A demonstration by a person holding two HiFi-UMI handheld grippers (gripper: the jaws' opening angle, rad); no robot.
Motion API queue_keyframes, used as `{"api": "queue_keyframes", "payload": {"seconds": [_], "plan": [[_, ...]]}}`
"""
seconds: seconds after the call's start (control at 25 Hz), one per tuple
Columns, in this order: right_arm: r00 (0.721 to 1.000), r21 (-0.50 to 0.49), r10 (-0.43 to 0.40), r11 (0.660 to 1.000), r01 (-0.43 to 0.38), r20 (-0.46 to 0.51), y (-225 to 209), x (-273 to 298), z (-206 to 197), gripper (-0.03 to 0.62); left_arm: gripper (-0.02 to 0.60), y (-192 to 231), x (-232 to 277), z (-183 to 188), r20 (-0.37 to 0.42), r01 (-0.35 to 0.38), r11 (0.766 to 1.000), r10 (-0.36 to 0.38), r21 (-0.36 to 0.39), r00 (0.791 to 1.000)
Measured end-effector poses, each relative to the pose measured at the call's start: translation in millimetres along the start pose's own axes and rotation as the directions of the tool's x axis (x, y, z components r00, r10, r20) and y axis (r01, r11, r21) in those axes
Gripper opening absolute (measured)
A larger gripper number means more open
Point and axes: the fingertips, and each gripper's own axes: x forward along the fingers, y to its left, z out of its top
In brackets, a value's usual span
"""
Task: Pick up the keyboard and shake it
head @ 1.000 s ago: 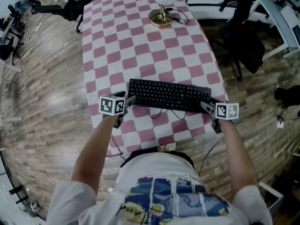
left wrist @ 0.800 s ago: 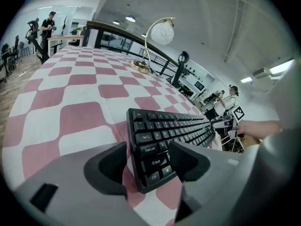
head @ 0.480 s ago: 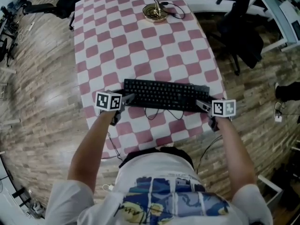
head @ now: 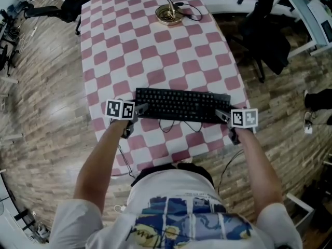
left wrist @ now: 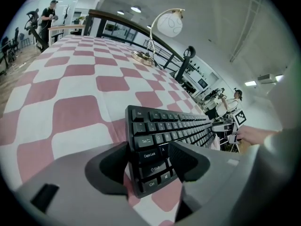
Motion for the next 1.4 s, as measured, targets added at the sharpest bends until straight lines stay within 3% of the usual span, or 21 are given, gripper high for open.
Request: {"api": "queue_keyframes", "payload": {"seconds": [0.44,0.76,1.12,1.4], "plan": [[0.993,-0.097,-0.034,0.994,0.046,0.117,6.1,-31.8,6.6,0.302,0.259,-19.1,-20.5,5.3,0.080,-0.022,0.999,0.019,0.038,0.997],[0.974,-0.184,-0.038,0.980,0.080,0.223,15.2,-70.8,18.0,0.295,0.258,-44.9,-52.6,11.5,0.191,-0.051,0.995,0.034,0.083,0.981],[0.927,-0.308,-0.008,0.942,0.132,0.374,43.7,-126.0,48.8,0.289,0.256,-75.7,-101.7,22.6,0.332,-0.103,0.987,0.057,0.123,0.942],[0.866,-0.401,0.016,0.890,0.215,0.499,69.5,-178.1,65.3,0.288,0.256,-100.5,-142.5,24.7,0.452,-0.158,0.977,0.076,0.145,0.889]]}}
